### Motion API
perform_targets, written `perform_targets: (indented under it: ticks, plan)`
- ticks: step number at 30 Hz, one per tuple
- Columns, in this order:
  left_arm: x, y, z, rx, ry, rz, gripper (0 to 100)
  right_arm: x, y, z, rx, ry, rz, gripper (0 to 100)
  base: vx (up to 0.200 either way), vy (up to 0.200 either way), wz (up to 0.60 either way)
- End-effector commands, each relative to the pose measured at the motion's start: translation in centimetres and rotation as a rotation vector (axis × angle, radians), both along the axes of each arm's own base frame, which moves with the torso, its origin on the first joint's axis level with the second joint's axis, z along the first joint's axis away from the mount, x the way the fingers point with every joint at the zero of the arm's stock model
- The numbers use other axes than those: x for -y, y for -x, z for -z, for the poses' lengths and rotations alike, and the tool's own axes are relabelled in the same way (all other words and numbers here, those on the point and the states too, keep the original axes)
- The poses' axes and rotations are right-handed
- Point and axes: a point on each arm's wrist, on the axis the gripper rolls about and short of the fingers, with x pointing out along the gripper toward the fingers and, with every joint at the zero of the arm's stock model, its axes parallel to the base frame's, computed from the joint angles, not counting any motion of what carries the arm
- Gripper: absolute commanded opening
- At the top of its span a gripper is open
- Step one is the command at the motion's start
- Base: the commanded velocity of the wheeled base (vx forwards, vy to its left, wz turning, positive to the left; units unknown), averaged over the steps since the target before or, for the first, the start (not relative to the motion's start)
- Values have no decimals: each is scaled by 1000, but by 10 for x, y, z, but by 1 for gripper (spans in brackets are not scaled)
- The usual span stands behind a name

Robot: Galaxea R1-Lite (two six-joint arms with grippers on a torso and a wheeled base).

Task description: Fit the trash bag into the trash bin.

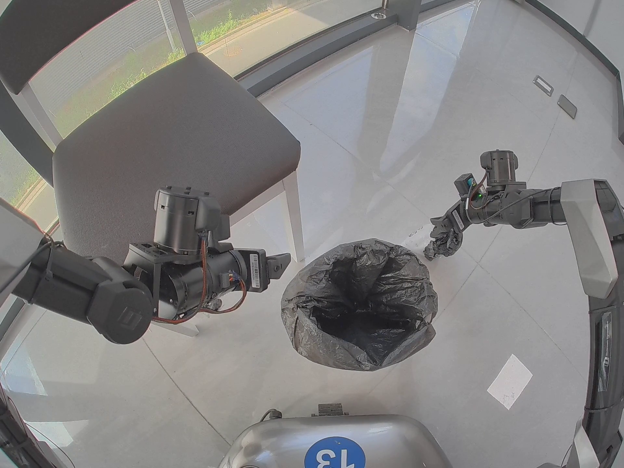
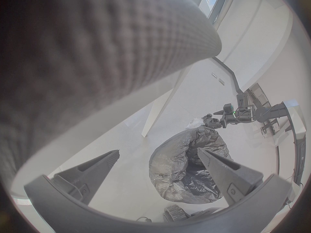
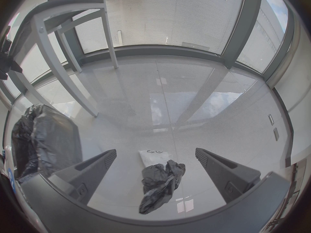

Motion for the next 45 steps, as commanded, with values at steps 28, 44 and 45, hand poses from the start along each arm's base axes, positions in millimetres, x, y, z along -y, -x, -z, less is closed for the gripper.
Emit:
perform_targets:
  ticks: [28,44,45]
  plan:
    - [1,-10,-5,27,8,-24,100,10,-15,74,-146,5,48,0,0,0,0]
    - [0,-10,-5,25,8,-31,100,14,9,-25,33,11,65,0,0,0,0]
    - [0,-10,-4,25,7,-37,100,15,17,-40,55,15,62,0,0,0,0]
